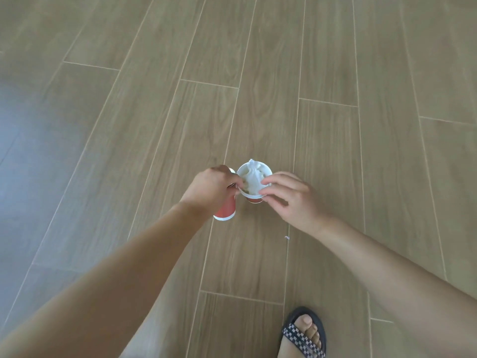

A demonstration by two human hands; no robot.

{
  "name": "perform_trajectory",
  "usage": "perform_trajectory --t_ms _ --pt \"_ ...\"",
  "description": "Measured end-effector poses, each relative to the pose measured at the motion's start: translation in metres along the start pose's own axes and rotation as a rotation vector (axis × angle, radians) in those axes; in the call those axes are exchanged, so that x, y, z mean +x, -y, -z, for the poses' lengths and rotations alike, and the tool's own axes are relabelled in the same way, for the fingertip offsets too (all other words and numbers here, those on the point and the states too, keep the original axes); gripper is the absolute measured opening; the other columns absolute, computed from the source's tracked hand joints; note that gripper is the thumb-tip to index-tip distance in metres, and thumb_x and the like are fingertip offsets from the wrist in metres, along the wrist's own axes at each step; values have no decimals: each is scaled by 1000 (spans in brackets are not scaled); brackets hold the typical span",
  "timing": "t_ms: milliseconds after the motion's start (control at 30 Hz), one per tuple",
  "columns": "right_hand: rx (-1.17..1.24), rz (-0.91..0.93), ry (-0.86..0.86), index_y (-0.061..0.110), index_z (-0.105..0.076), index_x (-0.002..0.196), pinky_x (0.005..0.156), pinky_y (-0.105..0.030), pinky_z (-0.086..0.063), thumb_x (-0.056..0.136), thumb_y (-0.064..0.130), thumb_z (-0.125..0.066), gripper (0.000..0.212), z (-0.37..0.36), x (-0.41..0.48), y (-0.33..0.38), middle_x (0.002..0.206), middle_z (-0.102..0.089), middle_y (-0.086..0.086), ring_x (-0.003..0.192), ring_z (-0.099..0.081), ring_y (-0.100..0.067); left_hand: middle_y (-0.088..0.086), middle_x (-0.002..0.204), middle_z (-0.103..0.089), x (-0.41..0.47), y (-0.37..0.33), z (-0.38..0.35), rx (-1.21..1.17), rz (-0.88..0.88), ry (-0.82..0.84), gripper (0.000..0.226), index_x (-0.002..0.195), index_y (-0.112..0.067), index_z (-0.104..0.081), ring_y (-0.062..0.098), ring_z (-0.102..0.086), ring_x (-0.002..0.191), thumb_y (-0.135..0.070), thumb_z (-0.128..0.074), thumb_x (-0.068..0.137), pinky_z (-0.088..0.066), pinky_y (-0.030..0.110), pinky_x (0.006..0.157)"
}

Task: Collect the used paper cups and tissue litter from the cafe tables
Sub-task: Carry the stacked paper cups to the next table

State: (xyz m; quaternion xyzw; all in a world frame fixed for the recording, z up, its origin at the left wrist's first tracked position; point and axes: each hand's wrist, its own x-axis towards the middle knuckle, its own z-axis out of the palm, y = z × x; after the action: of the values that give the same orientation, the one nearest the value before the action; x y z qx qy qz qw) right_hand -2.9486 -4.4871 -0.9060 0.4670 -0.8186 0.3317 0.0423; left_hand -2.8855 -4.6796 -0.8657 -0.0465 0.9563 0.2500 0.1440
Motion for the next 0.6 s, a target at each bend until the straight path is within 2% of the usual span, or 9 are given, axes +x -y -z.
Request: perform_trajectory --t_ms 133,233,400,500,600 --pt "4 -39 -48 5 -71 80 75 -33 -51 75 -1 -73 8 -9 -23 -13 88 -67 -9 79 -62 -26 8 105 -61 0 -3 -14 24 -14 -4 21 104 -15 -68 23 -57 96 -17 -50 92 -44 32 79" --pt "1 -51 -61 7 -71 83 79 -26 -48 76 2 -72 8 -15 -36 -22 89 -67 -7 81 -62 -24 9 107 -60 3 -1 -25 82 -35 -13 24 108 -16 -67 25 -57 94 -19 -46 95 -45 33 77" --pt "54 -169 -142 17 -65 95 83 -22 -45 83 12 -66 13 -19 -55 -35 98 -61 -3 89 -58 -14 4 108 -59 -3 9 -48 221 -117 -78 18 105 -20 -65 26 -60 85 -18 -53 91 -50 32 60" --pt "44 -290 -40 18 -65 95 78 -25 -48 81 12 -68 15 -24 -75 -43 95 -61 2 88 -58 -13 6 92 -64 -9 8 -58 213 -163 -116 11 87 -15 -69 30 -63 72 -10 -70 78 -52 35 44" --pt "55 -393 98 20 -63 96 70 -30 -50 80 13 -69 18 -33 -95 -49 94 -60 7 82 -57 -12 4 82 -66 -11 9 -67 221 -177 -155 14 79 -15 -70 26 -65 66 -13 -80 69 -48 31 33"
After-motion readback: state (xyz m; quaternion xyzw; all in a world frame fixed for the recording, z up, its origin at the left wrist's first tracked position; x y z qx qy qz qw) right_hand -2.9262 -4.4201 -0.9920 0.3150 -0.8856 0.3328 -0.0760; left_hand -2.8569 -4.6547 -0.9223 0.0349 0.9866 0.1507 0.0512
